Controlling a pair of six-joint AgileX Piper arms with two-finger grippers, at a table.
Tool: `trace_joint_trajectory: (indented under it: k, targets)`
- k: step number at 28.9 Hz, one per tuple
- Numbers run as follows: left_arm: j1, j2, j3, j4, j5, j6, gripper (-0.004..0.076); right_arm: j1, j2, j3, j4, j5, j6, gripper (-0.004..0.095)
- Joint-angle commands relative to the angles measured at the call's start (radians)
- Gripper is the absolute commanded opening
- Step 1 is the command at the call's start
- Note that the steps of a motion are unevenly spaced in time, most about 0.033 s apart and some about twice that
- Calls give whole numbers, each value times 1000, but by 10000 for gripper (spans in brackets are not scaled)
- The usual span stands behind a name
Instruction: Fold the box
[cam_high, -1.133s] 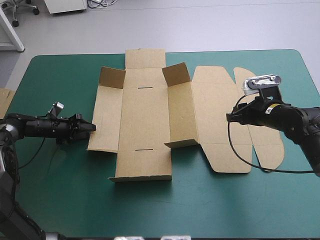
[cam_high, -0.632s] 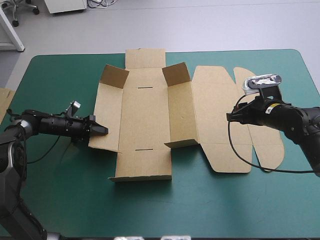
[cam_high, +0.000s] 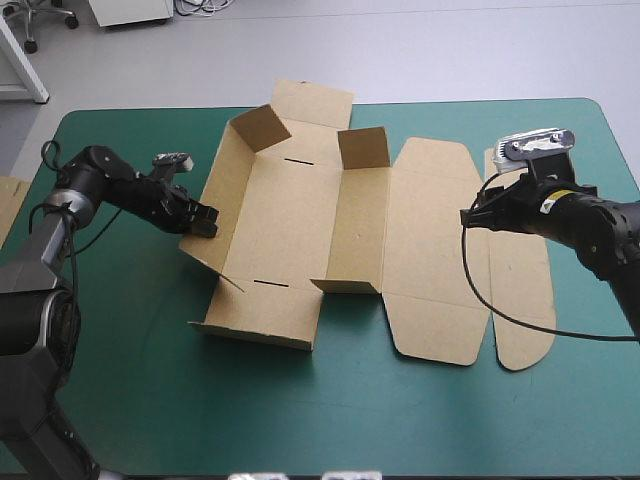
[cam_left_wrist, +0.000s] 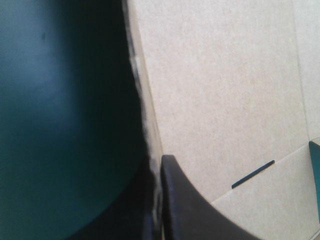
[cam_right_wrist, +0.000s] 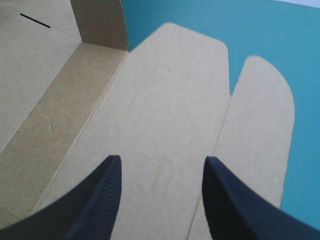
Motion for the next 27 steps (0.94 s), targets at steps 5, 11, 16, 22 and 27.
trace_joint_trajectory:
  k: [5,11,16,22,27]
  targets:
    - [-110,-59,-343,95,125,-16,-9,-6,-22,-103,-42,-11,14,466]
    - [-122,-52,-422,105,123,17,8,-6,-22,-121,-80,12,19,466]
    - [-122,-51,-422,77,123,58,11,-6,-22,-121,-80,30,22,466]
    - [-142,-19,-422,26,125,126,11,-6,-22,-121,-91,48,26,466]
    - [-218,-8,-421,91,125,210,12,-6,-22,-121,-129,76,44,466]
